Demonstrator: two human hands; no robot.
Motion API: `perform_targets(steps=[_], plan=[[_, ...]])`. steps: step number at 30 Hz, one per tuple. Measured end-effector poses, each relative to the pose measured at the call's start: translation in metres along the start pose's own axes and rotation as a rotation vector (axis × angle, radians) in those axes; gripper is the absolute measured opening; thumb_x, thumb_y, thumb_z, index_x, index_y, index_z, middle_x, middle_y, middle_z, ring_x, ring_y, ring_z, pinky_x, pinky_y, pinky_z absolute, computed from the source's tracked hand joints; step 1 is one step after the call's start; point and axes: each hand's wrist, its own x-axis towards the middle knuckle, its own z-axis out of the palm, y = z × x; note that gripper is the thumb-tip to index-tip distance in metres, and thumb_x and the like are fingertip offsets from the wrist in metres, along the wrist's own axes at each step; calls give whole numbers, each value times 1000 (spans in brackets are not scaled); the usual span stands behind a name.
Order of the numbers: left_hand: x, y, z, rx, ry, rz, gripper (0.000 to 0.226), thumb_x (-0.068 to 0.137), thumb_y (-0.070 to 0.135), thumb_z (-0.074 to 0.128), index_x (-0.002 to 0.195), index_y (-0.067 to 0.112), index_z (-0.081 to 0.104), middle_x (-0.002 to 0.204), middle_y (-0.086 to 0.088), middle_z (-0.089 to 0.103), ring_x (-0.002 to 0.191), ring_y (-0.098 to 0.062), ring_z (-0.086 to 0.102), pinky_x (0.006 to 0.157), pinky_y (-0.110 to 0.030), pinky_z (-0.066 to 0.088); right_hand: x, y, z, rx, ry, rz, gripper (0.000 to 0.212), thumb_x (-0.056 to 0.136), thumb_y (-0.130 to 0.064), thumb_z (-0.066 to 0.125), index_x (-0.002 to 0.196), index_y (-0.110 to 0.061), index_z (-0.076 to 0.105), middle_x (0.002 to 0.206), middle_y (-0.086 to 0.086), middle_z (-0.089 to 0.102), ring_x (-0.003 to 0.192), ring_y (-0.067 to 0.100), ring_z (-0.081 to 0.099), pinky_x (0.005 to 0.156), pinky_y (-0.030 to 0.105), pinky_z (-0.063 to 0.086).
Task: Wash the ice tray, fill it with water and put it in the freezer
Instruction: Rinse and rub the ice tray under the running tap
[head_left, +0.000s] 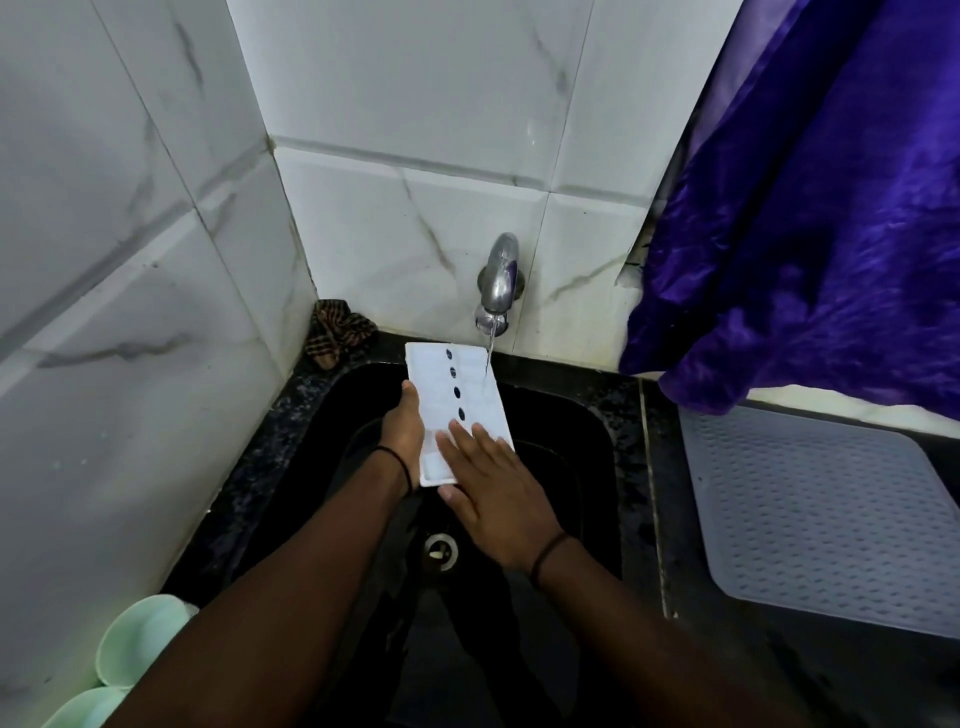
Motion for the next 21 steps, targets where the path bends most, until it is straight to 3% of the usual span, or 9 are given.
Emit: perform_targets(steps=[5,9,13,15,18,19,21], plan=[[-5,1,4,-58,-54,-95,48,100,48,32,94,12,63,89,-9,67,68,-25,65,57,-31,51,1,15,-5,-37,-56,30,90,88,-71,40,158,-30,2,166,-5,-1,152,16,-4,124,35,-2],[-4,15,3,2,-113,-114,45,100,47,36,93,12,63,94,-10,68,70,-25,67,55,-33,53,14,18,-15,-47,-13,44,84,86,-44,54,156,-37,8,166,-1,6,153,23,4,123,38,4],[-5,19,4,103,-91,-76,45,98,48,39,103,9,62,105,-13,65,72,-26,64,68,-37,52,20,23,-30,229,-147,96,88,82,-36,59,157,-28,14,165,2,10,153,18,3,123,34,4],[-6,14,-4,122,-68,-66,45,98,49,41,106,9,61,107,-13,65,73,-26,63,69,-38,51,14,25,-35,545,-125,127,71,85,-17,63,151,-19,37,160,1,29,150,14,19,122,27,11],[-11,5,-12,-8,-141,-112,47,97,50,39,108,11,62,103,-11,66,76,-26,66,62,-38,52,12,22,-37,774,250,406,45,84,0,57,128,-13,61,136,2,57,130,16,50,114,29,36],[-12,3,-13,-52,-182,-125,47,97,51,38,109,12,62,103,-10,67,79,-26,67,62,-38,52,16,20,-38,775,311,538,42,87,-5,58,128,-12,60,132,3,57,125,18,53,109,31,40],[-15,1,-12,-79,-262,-143,50,97,52,36,114,13,61,104,-11,68,86,-28,67,66,-41,53,25,17,-42,916,237,750,45,93,-20,62,134,-7,52,132,7,57,121,24,57,105,36,45]])
